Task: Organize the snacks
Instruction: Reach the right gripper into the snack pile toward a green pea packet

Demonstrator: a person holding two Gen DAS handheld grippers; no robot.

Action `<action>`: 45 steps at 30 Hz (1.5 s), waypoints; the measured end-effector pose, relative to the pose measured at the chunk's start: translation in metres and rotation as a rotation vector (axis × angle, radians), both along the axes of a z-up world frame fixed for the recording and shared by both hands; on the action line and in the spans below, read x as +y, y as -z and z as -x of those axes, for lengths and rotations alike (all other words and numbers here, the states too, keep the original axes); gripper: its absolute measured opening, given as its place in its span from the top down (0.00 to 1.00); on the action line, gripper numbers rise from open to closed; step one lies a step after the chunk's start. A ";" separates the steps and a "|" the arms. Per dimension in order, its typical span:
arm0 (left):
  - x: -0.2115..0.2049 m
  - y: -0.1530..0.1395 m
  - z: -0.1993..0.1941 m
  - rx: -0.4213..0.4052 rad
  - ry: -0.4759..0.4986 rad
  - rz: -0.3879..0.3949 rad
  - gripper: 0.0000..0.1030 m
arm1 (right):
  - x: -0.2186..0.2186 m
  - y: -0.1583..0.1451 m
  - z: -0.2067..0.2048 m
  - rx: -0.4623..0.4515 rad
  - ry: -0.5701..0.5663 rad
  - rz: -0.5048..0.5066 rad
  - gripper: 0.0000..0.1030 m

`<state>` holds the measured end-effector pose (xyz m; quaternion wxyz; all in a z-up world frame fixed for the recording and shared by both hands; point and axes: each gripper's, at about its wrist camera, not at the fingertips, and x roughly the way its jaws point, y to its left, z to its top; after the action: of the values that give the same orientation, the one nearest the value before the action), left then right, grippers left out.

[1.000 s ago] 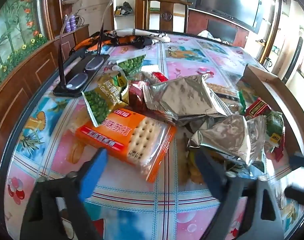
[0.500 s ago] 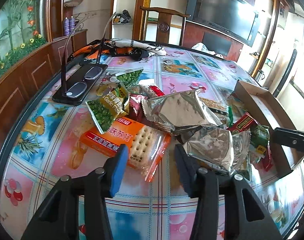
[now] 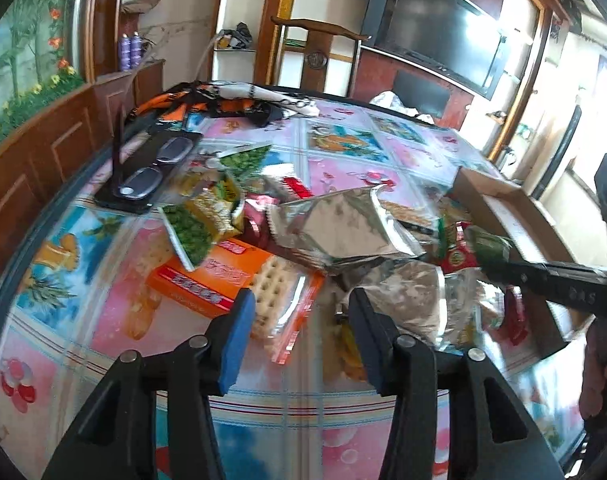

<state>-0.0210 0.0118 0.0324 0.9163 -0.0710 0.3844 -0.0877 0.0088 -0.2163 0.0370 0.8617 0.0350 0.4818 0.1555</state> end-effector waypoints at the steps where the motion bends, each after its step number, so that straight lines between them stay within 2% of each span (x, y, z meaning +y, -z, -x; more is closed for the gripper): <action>1: 0.000 -0.001 0.000 0.001 0.009 0.020 0.43 | -0.002 -0.003 -0.001 -0.012 0.002 -0.003 0.86; 5: -0.012 -0.003 -0.001 -0.002 0.045 0.050 0.24 | -0.010 -0.013 -0.004 -0.124 0.025 -0.043 0.89; 7: -0.024 -0.002 -0.005 0.009 0.076 0.049 0.18 | -0.016 -0.010 -0.005 -0.145 0.015 -0.111 0.90; 11: -0.048 0.005 -0.017 0.051 0.100 -0.031 0.15 | -0.021 -0.014 -0.006 -0.151 -0.017 -0.140 0.92; 15: -0.053 0.008 -0.024 0.059 0.085 -0.053 0.10 | -0.029 -0.018 -0.005 -0.152 -0.020 -0.194 0.92; 20: -0.060 0.013 -0.039 0.110 0.109 -0.053 0.10 | -0.034 -0.013 -0.008 -0.113 -0.018 -0.225 0.92; 22: -0.068 0.016 -0.046 0.126 0.128 -0.076 0.10 | -0.034 -0.013 -0.007 -0.105 -0.028 -0.242 0.91; 37: -0.079 0.021 -0.034 0.092 0.164 -0.215 0.10 | -0.028 -0.009 -0.004 -0.071 -0.076 -0.289 0.91; 40: -0.087 0.021 -0.029 0.052 0.179 -0.274 0.10 | -0.026 -0.009 -0.003 -0.063 -0.091 -0.300 0.91; 42: -0.088 0.021 -0.028 0.043 0.182 -0.282 0.10 | -0.025 -0.010 -0.002 -0.060 -0.103 -0.302 0.91; 43: -0.087 0.021 -0.029 0.046 0.181 -0.275 0.11 | -0.024 -0.011 -0.002 -0.060 -0.110 -0.301 0.91; 45: -0.084 0.019 -0.029 0.048 0.199 -0.237 0.36 | -0.022 -0.011 0.000 -0.060 -0.127 -0.297 0.88</action>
<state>0.0077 -0.0723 0.0131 0.8954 0.0740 0.4192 -0.1305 0.0091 -0.2380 0.0476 0.8495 0.1269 0.4289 0.2799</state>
